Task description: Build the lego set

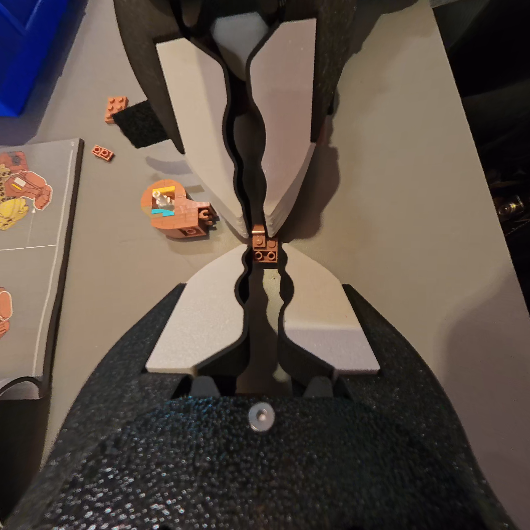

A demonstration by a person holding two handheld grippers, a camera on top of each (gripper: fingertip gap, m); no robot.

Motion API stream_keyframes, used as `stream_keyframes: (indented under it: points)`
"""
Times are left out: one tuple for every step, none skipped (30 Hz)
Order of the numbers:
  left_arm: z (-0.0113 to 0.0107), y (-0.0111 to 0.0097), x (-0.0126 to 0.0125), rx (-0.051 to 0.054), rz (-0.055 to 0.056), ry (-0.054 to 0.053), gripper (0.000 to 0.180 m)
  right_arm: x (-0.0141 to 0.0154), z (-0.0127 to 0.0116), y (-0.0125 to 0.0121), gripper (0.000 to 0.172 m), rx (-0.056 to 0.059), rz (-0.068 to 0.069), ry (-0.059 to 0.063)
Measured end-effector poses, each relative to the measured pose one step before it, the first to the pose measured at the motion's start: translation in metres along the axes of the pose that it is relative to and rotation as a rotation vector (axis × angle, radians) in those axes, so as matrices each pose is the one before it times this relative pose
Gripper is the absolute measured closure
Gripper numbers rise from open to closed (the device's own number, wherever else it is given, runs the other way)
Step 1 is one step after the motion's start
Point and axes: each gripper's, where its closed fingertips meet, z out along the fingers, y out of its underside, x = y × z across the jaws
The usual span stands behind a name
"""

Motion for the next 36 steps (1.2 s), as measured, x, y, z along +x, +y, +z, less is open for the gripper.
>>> stream_keyframes:
  points:
    - [0.00013, -0.00019, -0.00003, 0.0027, 0.0039, -0.0001, 0.165, -0.00011, 0.0001, 0.00097, 0.164, -0.0061, 0.0026, -0.0019]
    - [0.00012, -0.00019, 0.00012, 0.0024, 0.0038, -0.0001, 0.165, -0.00011, 0.00042, 0.00104, 0.164, -0.0072, 0.0008, -0.0001]
    - [0.00027, 0.0001, 0.00001, 0.0009, 0.0002, 0.0, 0.165, -0.0001, 0.00029, 0.00038, 0.164, -0.0034, -0.0012, 0.0009]
    - [0.00021, 0.00013, -0.00014, 0.0001, -0.0029, 0.0006, 0.165, -0.0003, 0.00007, 0.00018, 0.164, -0.0012, -0.0022, 0.0005]
    - [0.00014, -0.00029, 0.00004, 0.0032, -0.0027, 0.0013, 0.165, -0.00024, -0.00004, 0.00009, 0.164, -0.0006, -0.0018, -0.0001]
    - [0.00015, -0.00021, 0.0, 0.0018, -0.0022, 0.0016, 0.165, 0.00008, -0.00002, 0.00003, 0.164, -0.0003, -0.0002, 0.0006]
    - [0.00006, 0.00005, -0.00004, 0.0011, -0.0021, 0.001, 0.165, 0.00005, 0.00001, 0.00013, 0.164, -0.0002, 0.0011, 0.0003]
    - [0.00012, -0.00001, 0.0, 0.0014, -0.0033, 0.0013, 0.165, 0.0001, -0.00008, 0.00007, 0.163, 0.0, 0.0011, 0.0001]
    - [0.00003, -0.00009, -0.00009, 0.0018, -0.0028, 0.0014, 0.165, 0.00002, -0.00009, 0.00006, 0.163, 0.0002, 0.0008, 0.0003]
    - [0.0, -0.00005, 0.00001, 0.0013, -0.0023, 0.0014, 0.165, 0.00032, -0.00014, -0.00002, 0.163, 0.0001, 0.0014, 0.002]
    - [0.00005, 0.00006, 0.00025, 0.0008, -0.0021, 0.0022, 0.165, 0.00047, 0.0, -0.00001, 0.161, 0.0, 0.0021, 0.002]
    - [-0.00009, -0.00012, 0.00015, 0.0018, -0.0026, 0.0027, 0.165, 0.00015, -0.00006, 0.00004, 0.16, 0.0001, 0.0023, 0.0]
    - [-0.0001, 0.00004, 0.00012, 0.0015, -0.0034, 0.0024, 0.165, 0.00007, -0.00004, 0.00001, 0.159, 0.0003, 0.002, -0.0008]
    - [-0.00013, -0.00001, -0.00001, 0.0007, -0.0035, 0.0017, 0.165, 0.00001, -0.0001, 0.00005, 0.159, 0.0004, 0.0015, -0.0011]
    - [-0.00015, 0.00002, 0.0, 0.0004, -0.0038, 0.0015, 0.165, -0.00014, -0.00007, -0.00011, 0.158, 0.0005, 0.0007, -0.0013]
    - [-0.00018, 0.00021, 0.00002, 0.0001, -0.0053, 0.0023, 0.165, -0.00017, -0.00018, -0.00002, 0.158, 0.0007, 0.0, -0.0011]
    - [-0.00038, 0.00027, -0.00015, 0.0002, -0.0069, 0.0021, 0.165, -0.00001, -0.00015, -0.00006, 0.157, 0.0009, 0.0003, -0.0008]
    - [-0.00041, 0.00032, -0.00024, 0.0, -0.0075, 0.0021, 0.165, 0.00005, -0.00009, 0.00024, 0.157, -0.0005, 0.0014, -0.0008]
    - [-0.00067, 0.00019, -0.00033, 0.0012, -0.0068, 0.0014, 0.165, 0.00035, -0.00005, 0.00026, 0.156, -0.0015, 0.0014, 0.0007]
    - [-0.00059, -0.00013, 0.0, 0.0027, -0.008, 0.004, 0.165, 0.00022, -0.00021, -0.00019, 0.155, 0.0016, 0.0015, 0.0011]
    - [-0.00063, -0.00049, 0.0002, 0.0044, -0.0071, 0.0043, 0.165, 0.00008, -0.00028, -0.00041, 0.155, 0.0036, 0.0015, -0.0009]
    - [-0.00053, -0.00021, 0.00018, 0.0026, -0.0043, 0.0031, 0.165, 0.0, -0.00016, -0.00028, 0.154, 0.0022, 0.001, -0.001]
    - [-0.00032, -0.00014, 0.00007, 0.0006, -0.003, 0.0019, 0.165, 0.00006, -0.00019, -0.00024, 0.154, 0.0021, -0.0003, -0.0001]
    - [-0.00029, -0.00001, 0.0002, 0.0001, -0.0037, 0.0025, 0.165, -0.00006, -0.00032, -0.00043, 0.154, 0.003, -0.0033, 0.0006]
    - [-0.00052, -0.00031, 0.00026, 0.0015, -0.0023, 0.0018, 0.165, -0.00004, -0.00025, -0.0004, 0.154, 0.0039, -0.0072, 0.0017]
    - [-0.00041, -0.0003, 0.00034, 0.0018, -0.0009, 0.0021, 0.165, 0.00025, -0.00045, -0.00039, 0.153, 0.0044, -0.0107, 0.005]
    - [-0.00053, -0.00032, -0.00009, 0.0019, -0.0032, 0.0008, 0.165, 0.00055, -0.00054, -0.00054, 0.152, 0.0054, -0.0131, 0.0075]
    - [-0.0006, -0.00028, 0.00002, 0.0021, -0.0054, 0.0019, 0.165, 0.00037, -0.00065, -0.00056, 0.151, 0.0066, -0.0152, 0.0062]
    - [-0.00067, -0.00015, 0.00006, 0.0011, -0.0044, 0.0027, 0.165, 0.00025, -0.00059, -0.00009, 0.15, 0.0041, -0.0189, 0.0055]
    - [-0.00084, 0.00097, -0.00079, -0.0036, -0.0023, -0.0024, 0.165, 0.00096, -0.0005, 0.00154, 0.149, -0.0047, -0.0247, 0.0105]
    - [-0.00132, 0.00078, -0.00171, -0.0003, -0.005, -0.0066, 0.165, 0.00221, 0.00011, 0.00306, 0.148, -0.0135, -0.0294, 0.0192]
    - [-0.00169, 0.00044, -0.00155, 0.0036, -0.0125, -0.0024, 0.165, 0.00224, 0.00014, 0.00325, 0.146, -0.0146, -0.0289, 0.0203]
    - [-0.00208, -0.00023, -0.0015, 0.0081, -0.0143, -0.0003, 0.165, 0.00082, 0.00014, 0.0017, 0.144, -0.0072, -0.0233, 0.0106]
    - [-0.00233, -0.00061, -0.00148, 0.0101, -0.0131, -0.0009, 0.165, -0.00032, -0.0003, -0.00024, 0.142, 0.0044, -0.0167, 0.0023]
    - [-0.00222, -0.00058, -0.00134, 0.0093, -0.0131, 0.0005, 0.165, -0.00046, -0.00037, -0.00203, 0.142, 0.0136, -0.0131, 0.002]
    - [-0.00218, -0.00049, -0.00122, 0.0087, -0.0124, 0.0008, 0.165, -0.00003, -0.0006, -0.00292, 0.141, 0.0174, -0.0127, 0.0046]
